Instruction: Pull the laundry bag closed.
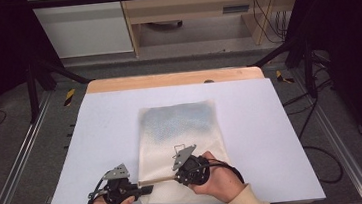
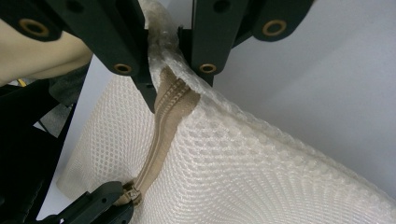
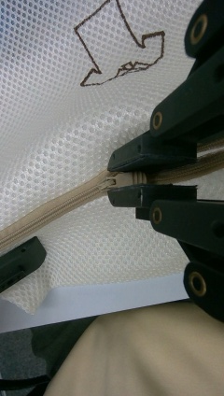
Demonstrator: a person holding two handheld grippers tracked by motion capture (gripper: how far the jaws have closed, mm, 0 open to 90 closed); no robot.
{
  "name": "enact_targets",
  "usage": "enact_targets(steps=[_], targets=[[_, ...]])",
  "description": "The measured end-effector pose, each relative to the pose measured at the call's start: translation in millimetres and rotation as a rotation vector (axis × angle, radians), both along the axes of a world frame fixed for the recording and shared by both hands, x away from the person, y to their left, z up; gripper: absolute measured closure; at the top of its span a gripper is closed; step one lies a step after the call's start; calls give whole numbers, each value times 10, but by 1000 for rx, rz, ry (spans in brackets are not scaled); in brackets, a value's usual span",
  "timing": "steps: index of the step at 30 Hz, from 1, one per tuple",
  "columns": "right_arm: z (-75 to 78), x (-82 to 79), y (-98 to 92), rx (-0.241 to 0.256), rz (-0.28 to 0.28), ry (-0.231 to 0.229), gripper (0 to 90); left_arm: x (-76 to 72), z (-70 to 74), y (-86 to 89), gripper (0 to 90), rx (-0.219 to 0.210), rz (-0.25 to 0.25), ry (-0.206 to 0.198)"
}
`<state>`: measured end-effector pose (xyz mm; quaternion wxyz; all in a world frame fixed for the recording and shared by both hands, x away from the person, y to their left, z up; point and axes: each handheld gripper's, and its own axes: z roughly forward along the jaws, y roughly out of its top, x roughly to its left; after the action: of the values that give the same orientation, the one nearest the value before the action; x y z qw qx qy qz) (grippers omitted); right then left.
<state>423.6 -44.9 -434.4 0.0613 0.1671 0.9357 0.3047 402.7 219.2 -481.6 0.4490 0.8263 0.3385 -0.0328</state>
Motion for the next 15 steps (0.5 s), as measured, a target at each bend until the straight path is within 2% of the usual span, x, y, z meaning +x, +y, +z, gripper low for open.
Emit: enact_targets(steps=[15], targets=[[21,1,-74,4,-17,-4,820,-1,8,-1,842,2,-1,-6]])
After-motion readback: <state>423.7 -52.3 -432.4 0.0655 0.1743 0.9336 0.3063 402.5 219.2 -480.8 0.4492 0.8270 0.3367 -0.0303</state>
